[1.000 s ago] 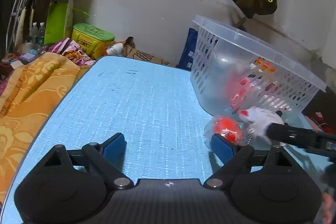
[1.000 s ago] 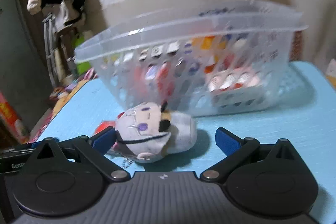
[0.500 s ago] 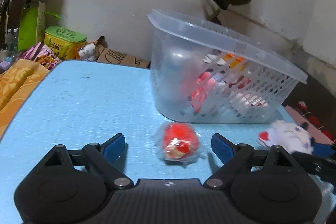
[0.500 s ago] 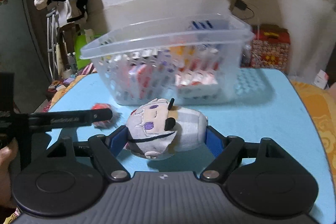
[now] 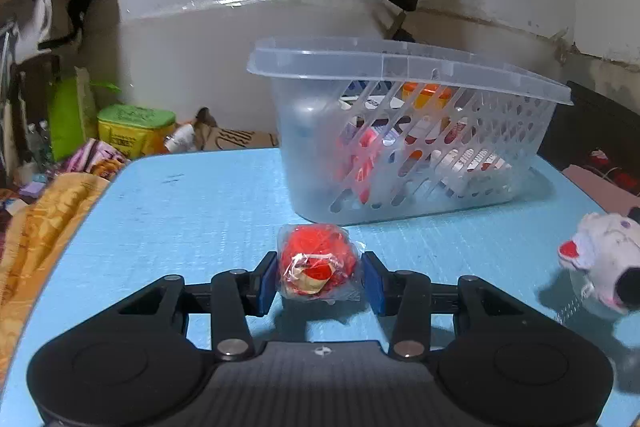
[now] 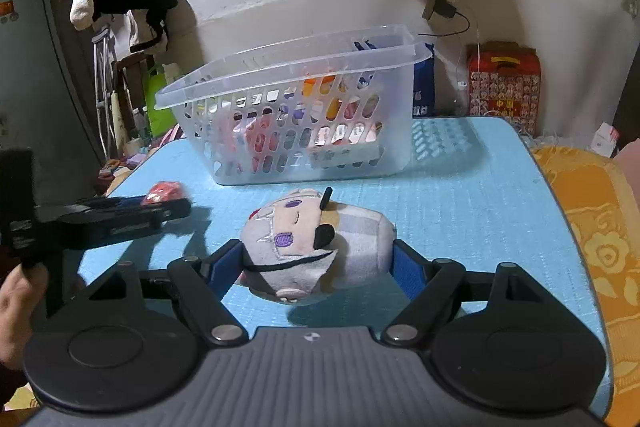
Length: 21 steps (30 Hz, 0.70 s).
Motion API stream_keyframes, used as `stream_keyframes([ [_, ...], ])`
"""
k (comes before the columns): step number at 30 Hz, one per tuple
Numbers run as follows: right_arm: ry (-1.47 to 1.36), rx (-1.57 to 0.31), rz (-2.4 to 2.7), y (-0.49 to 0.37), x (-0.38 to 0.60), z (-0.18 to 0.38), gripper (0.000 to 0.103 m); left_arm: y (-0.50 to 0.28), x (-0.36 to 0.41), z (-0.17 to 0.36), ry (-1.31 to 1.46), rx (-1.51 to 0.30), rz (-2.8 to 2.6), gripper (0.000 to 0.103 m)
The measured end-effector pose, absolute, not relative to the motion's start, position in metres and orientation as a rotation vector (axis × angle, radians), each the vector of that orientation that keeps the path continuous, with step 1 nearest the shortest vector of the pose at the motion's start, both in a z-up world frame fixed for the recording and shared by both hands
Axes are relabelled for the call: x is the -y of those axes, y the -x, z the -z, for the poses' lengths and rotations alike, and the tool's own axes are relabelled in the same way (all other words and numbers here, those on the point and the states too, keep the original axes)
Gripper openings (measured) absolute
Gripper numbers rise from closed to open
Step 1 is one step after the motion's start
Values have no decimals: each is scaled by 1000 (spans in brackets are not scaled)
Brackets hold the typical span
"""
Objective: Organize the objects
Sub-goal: 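Grasp the white plush toy with the right gripper while the left gripper grasps the red ball, then lift the plush toy and red ball and carry both over the basket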
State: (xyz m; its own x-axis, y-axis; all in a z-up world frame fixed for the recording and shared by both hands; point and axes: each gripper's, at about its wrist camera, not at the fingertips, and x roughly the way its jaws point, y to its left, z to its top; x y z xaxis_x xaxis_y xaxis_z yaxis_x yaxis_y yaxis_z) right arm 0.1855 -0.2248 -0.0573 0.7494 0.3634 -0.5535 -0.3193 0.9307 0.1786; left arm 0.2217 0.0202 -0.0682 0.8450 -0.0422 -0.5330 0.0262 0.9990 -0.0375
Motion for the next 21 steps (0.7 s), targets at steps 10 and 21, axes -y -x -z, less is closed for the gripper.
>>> stream_keyframes([
  [10, -78, -593, -392, -182, 231, 55, 81, -172, -10, 38, 6, -474, 102, 48],
  [21, -79, -541, -420, -171, 241, 46, 81, -154, 7, 20, -22, -418, 155, 48],
])
